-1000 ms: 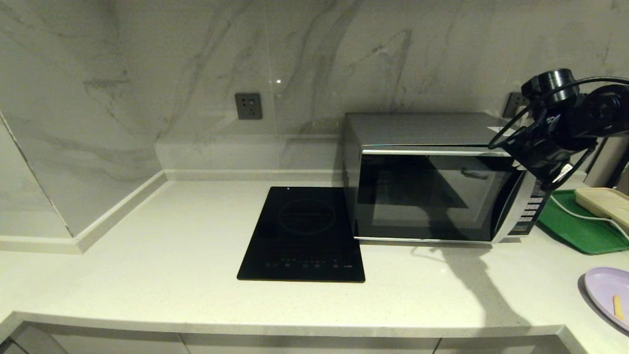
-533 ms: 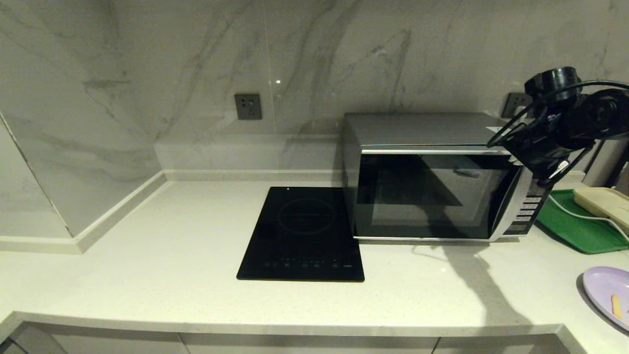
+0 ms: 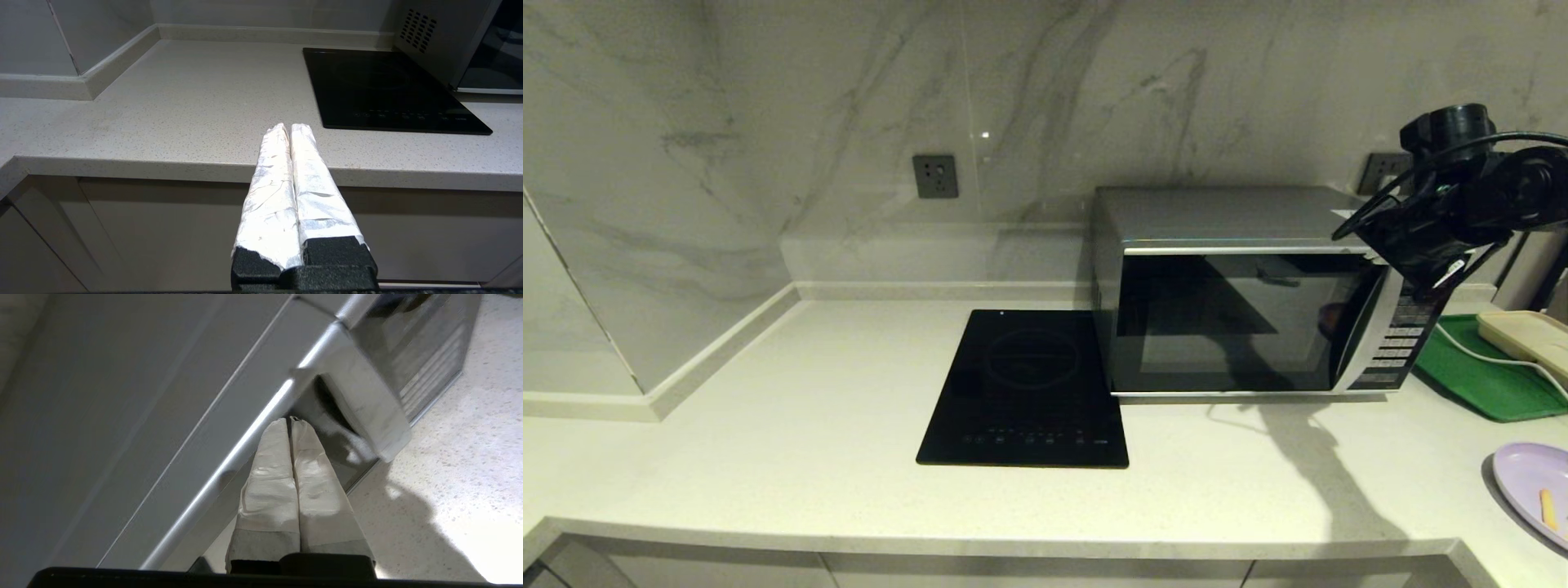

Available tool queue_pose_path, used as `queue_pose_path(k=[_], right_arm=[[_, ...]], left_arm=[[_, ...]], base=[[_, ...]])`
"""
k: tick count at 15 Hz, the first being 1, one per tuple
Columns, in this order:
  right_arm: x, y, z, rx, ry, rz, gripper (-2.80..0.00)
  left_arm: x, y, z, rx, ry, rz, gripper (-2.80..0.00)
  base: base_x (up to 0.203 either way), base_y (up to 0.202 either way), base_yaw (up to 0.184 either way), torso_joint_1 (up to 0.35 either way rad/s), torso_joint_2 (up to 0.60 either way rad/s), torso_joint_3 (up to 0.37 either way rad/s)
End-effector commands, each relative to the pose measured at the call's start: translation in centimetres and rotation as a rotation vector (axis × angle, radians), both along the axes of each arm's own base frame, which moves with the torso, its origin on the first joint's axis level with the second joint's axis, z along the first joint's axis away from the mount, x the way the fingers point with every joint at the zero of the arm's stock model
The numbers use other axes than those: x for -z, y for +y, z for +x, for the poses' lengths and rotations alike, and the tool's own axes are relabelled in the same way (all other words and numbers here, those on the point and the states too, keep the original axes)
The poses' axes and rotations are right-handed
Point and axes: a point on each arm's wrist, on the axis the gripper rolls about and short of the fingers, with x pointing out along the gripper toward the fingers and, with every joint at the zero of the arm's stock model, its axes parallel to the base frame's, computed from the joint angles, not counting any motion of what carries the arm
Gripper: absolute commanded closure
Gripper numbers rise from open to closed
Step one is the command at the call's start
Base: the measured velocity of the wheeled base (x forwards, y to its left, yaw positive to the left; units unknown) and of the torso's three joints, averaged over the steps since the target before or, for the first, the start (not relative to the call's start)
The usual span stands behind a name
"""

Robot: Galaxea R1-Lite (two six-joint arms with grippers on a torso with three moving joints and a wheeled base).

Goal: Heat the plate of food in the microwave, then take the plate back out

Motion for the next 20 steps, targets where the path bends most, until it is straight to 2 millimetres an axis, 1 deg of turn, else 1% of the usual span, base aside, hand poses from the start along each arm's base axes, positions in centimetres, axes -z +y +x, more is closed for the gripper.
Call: queue_pose_path(k=[1,3,5,8,10,12,14,17,18,19,20], right_arm=[[-2.2,0.4,-2.6,-0.046,-0.018,0.007,0.0],[-3.5,2.0,-6.0,-0.148,0.028,0.013,0.0],[-4.3,3.3,-9.2,-0.244,0.075,0.038,0.0],[-5.2,3.5,-14.9,-0.33,0.128,0.029,0.0],[-5.9,3.1,-19.8,-0.394,0.13,-0.014,0.0],[-6.7,2.4,-26.1,-0.47,0.111,-0.06,0.0],[-6.9,1.6,-32.9,-0.528,0.102,-0.107,0.0],[-6.1,0.2,-43.4,-0.586,0.095,-0.173,0.0],[-6.1,-0.2,-46.6,-0.593,0.092,-0.185,0.0],[-6.1,-0.6,-49.9,-0.589,0.053,-0.198,0.0],[-5.9,-0.7,-52.7,-0.566,-0.007,-0.214,0.0]], left_arm=[[0.0,0.0,0.0,0.0,0.0,-0.001,0.0],[0.0,0.0,0.0,0.0,0.0,-0.001,0.0],[0.0,0.0,0.0,0.0,0.0,-0.001,0.0],[0.0,0.0,0.0,0.0,0.0,-0.001,0.0],[0.0,0.0,0.0,0.0,0.0,-0.001,0.0],[0.0,0.0,0.0,0.0,0.0,-0.001,0.0],[0.0,0.0,0.0,0.0,0.0,-0.001,0.0],[0.0,0.0,0.0,0.0,0.0,-0.001,0.0],[0.0,0.0,0.0,0.0,0.0,-0.001,0.0],[0.0,0.0,0.0,0.0,0.0,-0.001,0.0],[0.0,0.0,0.0,0.0,0.0,-0.001,0.0]], base=[[0.0,0.0,0.0,0.0,0.0,0.0],[0.0,0.0,0.0,0.0,0.0,0.0],[0.0,0.0,0.0,0.0,0.0,0.0],[0.0,0.0,0.0,0.0,0.0,0.0],[0.0,0.0,0.0,0.0,0.0,0.0],[0.0,0.0,0.0,0.0,0.0,0.0],[0.0,0.0,0.0,0.0,0.0,0.0],[0.0,0.0,0.0,0.0,0.0,0.0],[0.0,0.0,0.0,0.0,0.0,0.0],[0.0,0.0,0.0,0.0,0.0,0.0],[0.0,0.0,0.0,0.0,0.0,0.0]])
